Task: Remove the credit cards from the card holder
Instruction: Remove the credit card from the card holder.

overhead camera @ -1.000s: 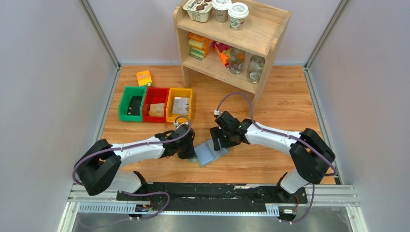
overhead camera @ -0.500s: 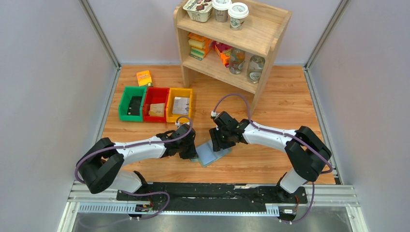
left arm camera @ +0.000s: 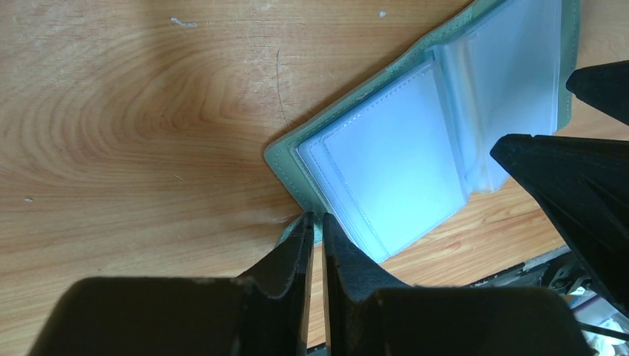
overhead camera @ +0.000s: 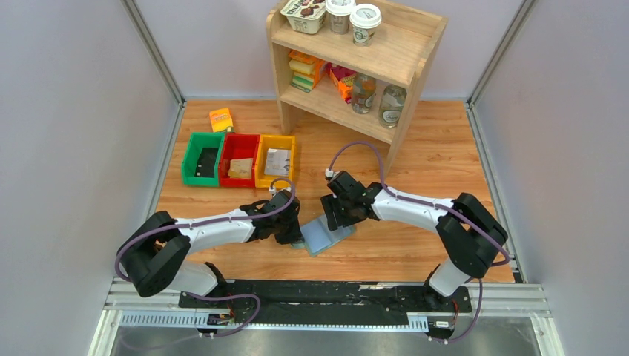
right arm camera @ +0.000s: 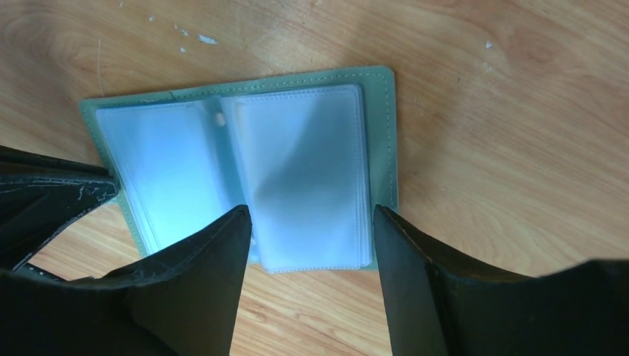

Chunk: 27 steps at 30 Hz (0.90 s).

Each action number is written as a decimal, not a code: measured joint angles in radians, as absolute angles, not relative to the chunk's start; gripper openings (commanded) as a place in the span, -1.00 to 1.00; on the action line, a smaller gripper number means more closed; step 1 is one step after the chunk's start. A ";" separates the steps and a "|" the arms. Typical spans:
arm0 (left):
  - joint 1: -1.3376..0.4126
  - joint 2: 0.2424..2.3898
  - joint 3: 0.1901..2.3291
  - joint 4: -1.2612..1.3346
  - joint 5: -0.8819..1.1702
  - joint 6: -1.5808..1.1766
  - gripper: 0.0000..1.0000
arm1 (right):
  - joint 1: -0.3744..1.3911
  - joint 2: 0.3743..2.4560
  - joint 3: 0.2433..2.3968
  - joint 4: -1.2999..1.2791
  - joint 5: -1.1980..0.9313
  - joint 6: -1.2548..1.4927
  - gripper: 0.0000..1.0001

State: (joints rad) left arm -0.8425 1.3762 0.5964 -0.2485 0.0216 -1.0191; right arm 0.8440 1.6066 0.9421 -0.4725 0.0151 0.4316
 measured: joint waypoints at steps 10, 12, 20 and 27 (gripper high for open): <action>-0.842 1.379 0.596 -0.246 0.025 -1.019 -0.70 | 0.843 1.637 0.944 -0.466 -0.002 0.413 0.06; -0.842 1.380 0.596 -0.245 0.025 -1.019 -0.70 | 0.843 1.636 0.944 -0.467 -0.007 0.411 0.05; -0.841 1.384 0.596 -0.242 0.029 -1.019 -0.71 | 0.854 1.574 0.969 -0.506 -0.056 0.401 0.13; -0.841 1.393 0.597 -0.221 0.041 -1.019 -0.71 | 0.899 1.518 1.010 -0.511 -0.153 0.392 0.06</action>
